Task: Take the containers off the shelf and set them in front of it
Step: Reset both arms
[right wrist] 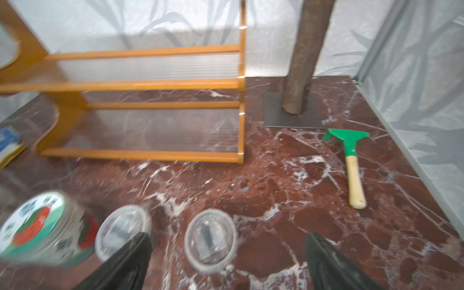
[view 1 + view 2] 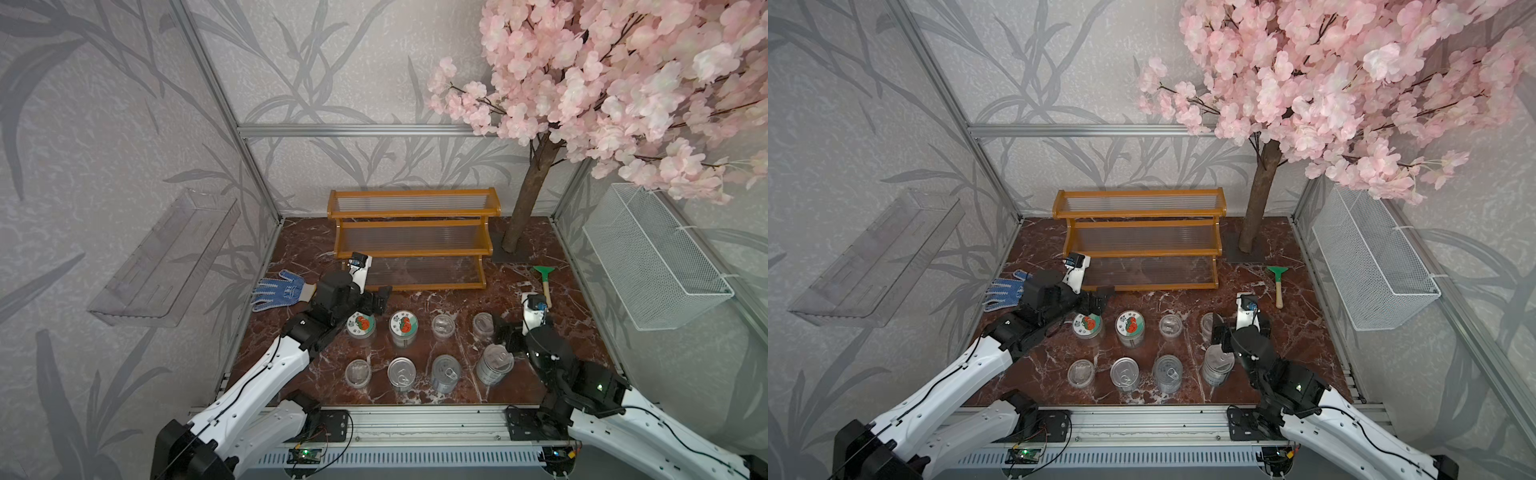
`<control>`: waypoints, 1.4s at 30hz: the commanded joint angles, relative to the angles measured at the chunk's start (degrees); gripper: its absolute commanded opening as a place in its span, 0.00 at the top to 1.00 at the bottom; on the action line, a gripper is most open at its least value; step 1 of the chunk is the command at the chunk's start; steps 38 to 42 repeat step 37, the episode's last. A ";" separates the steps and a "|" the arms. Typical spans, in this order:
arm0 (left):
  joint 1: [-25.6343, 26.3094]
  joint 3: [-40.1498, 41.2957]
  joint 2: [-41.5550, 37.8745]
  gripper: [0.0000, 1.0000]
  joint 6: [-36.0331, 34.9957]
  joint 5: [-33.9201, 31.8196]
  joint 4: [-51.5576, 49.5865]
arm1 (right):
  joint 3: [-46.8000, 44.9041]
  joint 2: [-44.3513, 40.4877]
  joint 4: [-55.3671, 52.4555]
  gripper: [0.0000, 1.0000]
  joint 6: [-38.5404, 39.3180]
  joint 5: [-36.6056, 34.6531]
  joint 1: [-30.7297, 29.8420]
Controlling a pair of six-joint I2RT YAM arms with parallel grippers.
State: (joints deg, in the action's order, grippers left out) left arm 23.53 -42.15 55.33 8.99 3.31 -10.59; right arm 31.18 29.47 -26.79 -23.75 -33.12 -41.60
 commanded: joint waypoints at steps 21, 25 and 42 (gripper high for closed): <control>-26.61 16.83 29.47 0.00 -5.50 -21.45 55.29 | -8.79 54.07 73.74 0.01 14.80 36.55 48.15; -25.38 20.80 26.79 0.00 -7.79 -24.94 60.71 | -8.46 56.28 75.36 0.01 17.83 43.99 48.48; -23.81 23.74 24.67 0.00 -9.37 -25.91 64.51 | -13.75 61.51 90.39 0.01 16.75 38.95 47.58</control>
